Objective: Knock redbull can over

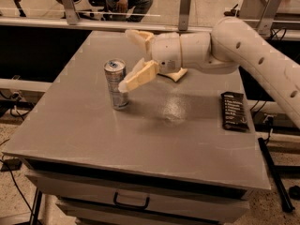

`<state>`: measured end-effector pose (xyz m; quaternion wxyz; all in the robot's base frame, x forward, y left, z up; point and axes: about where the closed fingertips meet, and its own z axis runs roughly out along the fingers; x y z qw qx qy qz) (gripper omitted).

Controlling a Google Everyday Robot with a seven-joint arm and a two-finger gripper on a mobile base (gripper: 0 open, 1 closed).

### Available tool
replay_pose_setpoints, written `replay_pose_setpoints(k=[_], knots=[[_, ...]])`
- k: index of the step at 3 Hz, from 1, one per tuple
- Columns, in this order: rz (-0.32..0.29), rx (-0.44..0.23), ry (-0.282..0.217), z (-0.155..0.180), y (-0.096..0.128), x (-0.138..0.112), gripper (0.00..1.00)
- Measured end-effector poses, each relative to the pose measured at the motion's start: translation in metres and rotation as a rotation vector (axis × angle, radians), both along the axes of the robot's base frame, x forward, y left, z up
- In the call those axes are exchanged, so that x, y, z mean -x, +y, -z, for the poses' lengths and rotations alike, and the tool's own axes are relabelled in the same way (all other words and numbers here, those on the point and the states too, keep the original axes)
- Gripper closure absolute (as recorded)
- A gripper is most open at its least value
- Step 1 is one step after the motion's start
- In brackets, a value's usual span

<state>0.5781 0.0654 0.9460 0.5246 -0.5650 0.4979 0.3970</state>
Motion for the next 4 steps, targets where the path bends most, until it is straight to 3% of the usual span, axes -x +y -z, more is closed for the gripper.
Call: replay_pose_setpoints(k=[1, 2, 3, 4], knots=[[-0.016, -0.022, 0.146, 0.027, 0.003, 0.008, 0.00], [-0.024, -0.036, 0.172, 0.040, 0.005, 0.009, 0.00], [-0.020, -0.003, 0.113, 0.048, 0.003, 0.010, 0.00], [-0.028, 0.080, 0.038, 0.053, 0.004, 0.011, 0.00]])
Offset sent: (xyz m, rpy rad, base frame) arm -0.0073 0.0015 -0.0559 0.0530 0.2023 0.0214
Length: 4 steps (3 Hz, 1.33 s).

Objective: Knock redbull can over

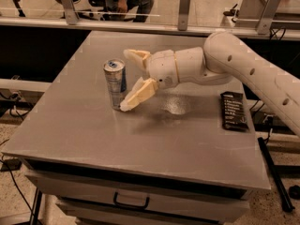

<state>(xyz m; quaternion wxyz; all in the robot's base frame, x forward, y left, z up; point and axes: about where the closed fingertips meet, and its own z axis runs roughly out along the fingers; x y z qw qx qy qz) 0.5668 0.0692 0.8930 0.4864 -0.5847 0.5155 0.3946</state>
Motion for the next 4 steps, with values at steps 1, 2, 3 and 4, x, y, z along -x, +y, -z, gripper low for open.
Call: replay_pose_setpoints(k=[1, 2, 3, 4], knots=[[-0.017, 0.052, -0.024, 0.010, -0.001, 0.000, 0.00], [-0.040, 0.008, 0.023, 0.024, 0.000, 0.002, 0.00], [-0.049, -0.049, 0.060, 0.030, 0.002, 0.004, 0.00], [-0.049, -0.052, 0.063, 0.030, 0.002, 0.004, 0.00]])
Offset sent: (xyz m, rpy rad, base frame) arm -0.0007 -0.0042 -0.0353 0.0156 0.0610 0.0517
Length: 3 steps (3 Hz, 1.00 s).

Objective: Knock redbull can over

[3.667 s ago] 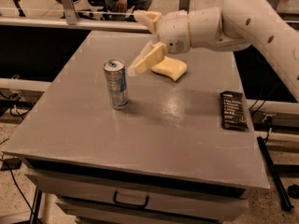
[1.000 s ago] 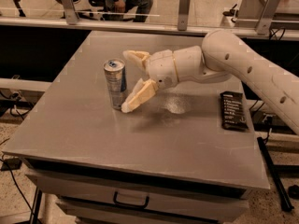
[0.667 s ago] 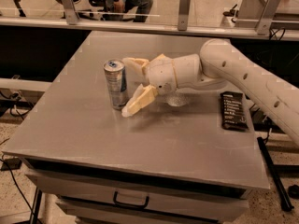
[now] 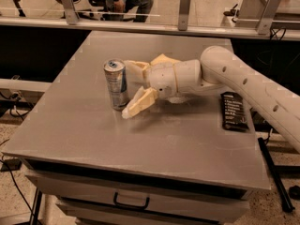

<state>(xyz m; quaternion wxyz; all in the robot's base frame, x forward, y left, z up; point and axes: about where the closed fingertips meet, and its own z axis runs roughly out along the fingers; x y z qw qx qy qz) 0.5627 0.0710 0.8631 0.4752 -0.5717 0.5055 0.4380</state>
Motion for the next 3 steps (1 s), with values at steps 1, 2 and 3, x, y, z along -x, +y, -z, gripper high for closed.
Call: replay_pose_setpoints(k=[1, 2, 3], knots=[[-0.004, 0.000, 0.000, -0.0002, 0.0020, 0.0008, 0.12], [-0.009, -0.001, 0.000, -0.0005, 0.0044, 0.0017, 0.35], [-0.013, -0.001, 0.000, -0.0007, 0.0067, 0.0027, 0.58]])
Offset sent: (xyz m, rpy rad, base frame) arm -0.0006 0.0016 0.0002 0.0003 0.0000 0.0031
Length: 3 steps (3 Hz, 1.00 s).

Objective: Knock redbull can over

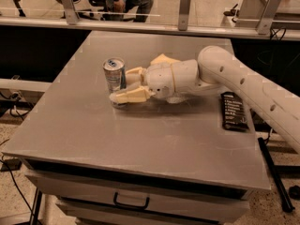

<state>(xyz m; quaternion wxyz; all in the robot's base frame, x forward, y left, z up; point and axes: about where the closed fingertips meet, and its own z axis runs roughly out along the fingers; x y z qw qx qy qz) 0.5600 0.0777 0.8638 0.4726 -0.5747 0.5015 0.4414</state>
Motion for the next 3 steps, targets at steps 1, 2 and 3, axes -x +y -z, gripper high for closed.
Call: replay_pose_setpoints(k=[1, 2, 3], knots=[[-0.009, -0.001, 0.000, -0.0005, 0.0047, 0.0019, 0.65], [-0.011, -0.001, 0.000, -0.0006, 0.0054, 0.0022, 0.64], [-0.013, -0.001, 0.000, -0.0008, 0.0068, 0.0029, 0.59]])
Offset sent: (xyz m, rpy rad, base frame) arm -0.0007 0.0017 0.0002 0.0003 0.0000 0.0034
